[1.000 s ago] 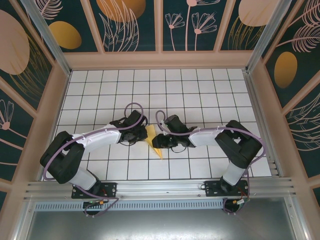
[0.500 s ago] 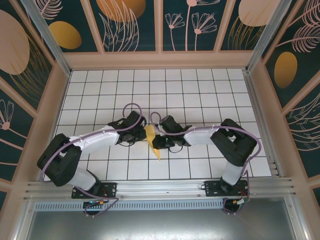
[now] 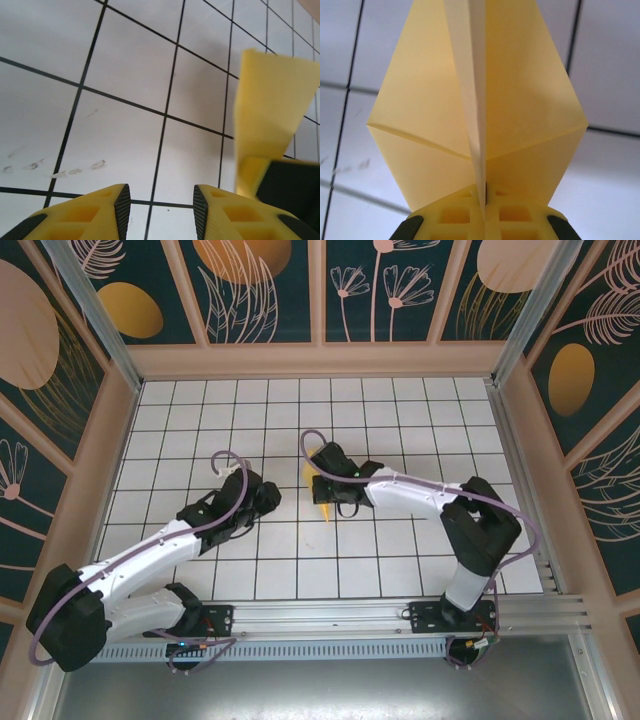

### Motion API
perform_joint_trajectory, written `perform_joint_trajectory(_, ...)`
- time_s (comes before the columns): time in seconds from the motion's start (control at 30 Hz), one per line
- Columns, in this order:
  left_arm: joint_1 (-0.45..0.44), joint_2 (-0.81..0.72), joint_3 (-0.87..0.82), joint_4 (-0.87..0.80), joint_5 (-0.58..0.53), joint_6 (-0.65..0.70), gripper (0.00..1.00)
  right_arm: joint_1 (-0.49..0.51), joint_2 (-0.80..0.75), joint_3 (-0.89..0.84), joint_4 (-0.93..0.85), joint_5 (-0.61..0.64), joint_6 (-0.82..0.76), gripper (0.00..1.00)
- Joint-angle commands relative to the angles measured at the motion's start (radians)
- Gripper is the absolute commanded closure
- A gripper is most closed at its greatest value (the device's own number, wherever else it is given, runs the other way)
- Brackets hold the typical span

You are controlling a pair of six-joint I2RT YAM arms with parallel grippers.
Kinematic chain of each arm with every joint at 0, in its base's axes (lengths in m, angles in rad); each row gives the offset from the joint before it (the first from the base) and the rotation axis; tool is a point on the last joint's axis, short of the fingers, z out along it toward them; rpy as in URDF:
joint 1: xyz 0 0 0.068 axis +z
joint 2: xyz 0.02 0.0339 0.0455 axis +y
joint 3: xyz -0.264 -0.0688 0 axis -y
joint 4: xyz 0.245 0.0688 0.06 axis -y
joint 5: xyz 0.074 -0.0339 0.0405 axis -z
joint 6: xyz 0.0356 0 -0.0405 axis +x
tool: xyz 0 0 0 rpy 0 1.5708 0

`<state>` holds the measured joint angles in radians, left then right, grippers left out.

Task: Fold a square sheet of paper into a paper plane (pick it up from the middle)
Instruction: Move a paper plane to the center of the table.

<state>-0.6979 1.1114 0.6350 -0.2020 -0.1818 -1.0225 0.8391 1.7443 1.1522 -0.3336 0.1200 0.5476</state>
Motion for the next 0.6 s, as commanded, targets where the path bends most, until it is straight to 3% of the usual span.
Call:
perform_joint_trajectory(0.0, -0.003, -0.005, -0.008, 0.003, -0.035, -0.025, 0.58, -0.031, 0.079, 0.062, -0.108, 0.072, -0.010, 0.96)
perform_joint_trajectory(0.57, -0.003, -0.030, -0.023, -0.008, -0.068, -0.039, 0.57, -0.058, 0.276, 0.178, -0.133, 0.012, -0.008, 0.89)
